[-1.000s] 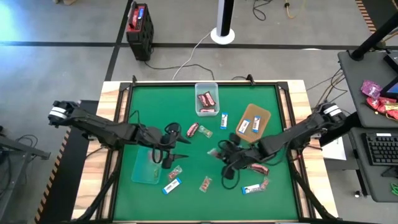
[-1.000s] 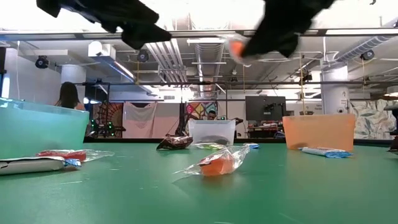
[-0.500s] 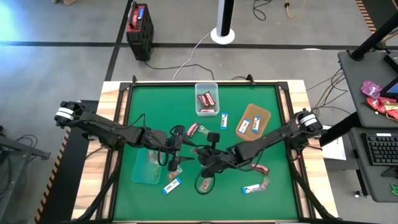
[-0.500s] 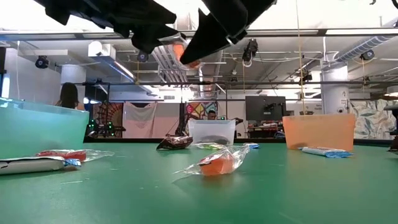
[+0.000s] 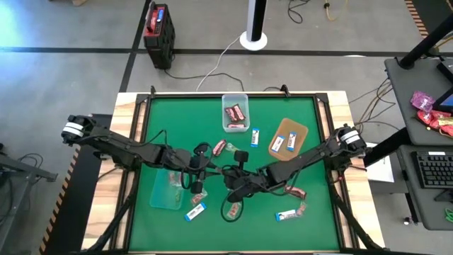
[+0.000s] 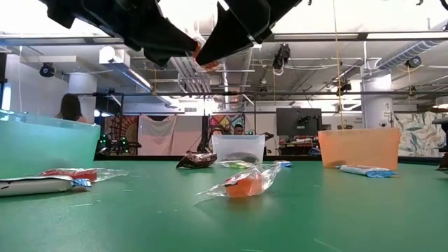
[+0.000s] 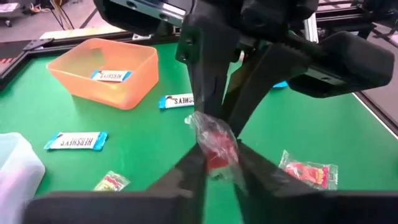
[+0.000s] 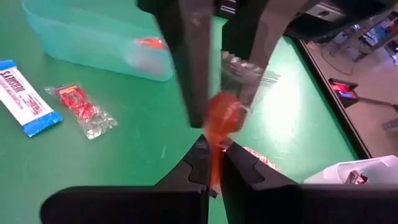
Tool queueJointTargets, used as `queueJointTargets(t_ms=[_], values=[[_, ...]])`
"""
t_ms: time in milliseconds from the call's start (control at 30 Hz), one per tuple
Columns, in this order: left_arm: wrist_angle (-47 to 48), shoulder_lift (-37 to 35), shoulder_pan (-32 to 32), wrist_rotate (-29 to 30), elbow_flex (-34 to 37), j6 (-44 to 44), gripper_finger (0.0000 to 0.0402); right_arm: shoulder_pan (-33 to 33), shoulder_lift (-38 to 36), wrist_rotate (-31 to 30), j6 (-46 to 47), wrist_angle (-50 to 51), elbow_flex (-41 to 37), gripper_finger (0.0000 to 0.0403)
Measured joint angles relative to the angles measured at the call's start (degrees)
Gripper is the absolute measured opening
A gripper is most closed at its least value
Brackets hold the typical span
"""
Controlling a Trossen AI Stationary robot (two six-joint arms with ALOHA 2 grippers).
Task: Sort candy by brand, put in halloween buckets
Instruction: Put the orange gummy candy into the blue bin
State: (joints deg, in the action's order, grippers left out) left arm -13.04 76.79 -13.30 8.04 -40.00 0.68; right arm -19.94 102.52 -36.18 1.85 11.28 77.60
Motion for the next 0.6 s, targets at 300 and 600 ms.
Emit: queueJointTargets(t_ms=[300, 600], values=[[1.7, -1.0, 0.0, 0.0, -0.3, -0.1, 0.0011, 0.2, -0.1, 3.0, 4.5, 0.0, 0.0, 0.0079], [19.9, -10.2, -0.1, -4.0, -2.8, 5.4, 0.0004, 0.2, -4.5, 3.7, 6.5, 3.2, -0.1, 0.0198]])
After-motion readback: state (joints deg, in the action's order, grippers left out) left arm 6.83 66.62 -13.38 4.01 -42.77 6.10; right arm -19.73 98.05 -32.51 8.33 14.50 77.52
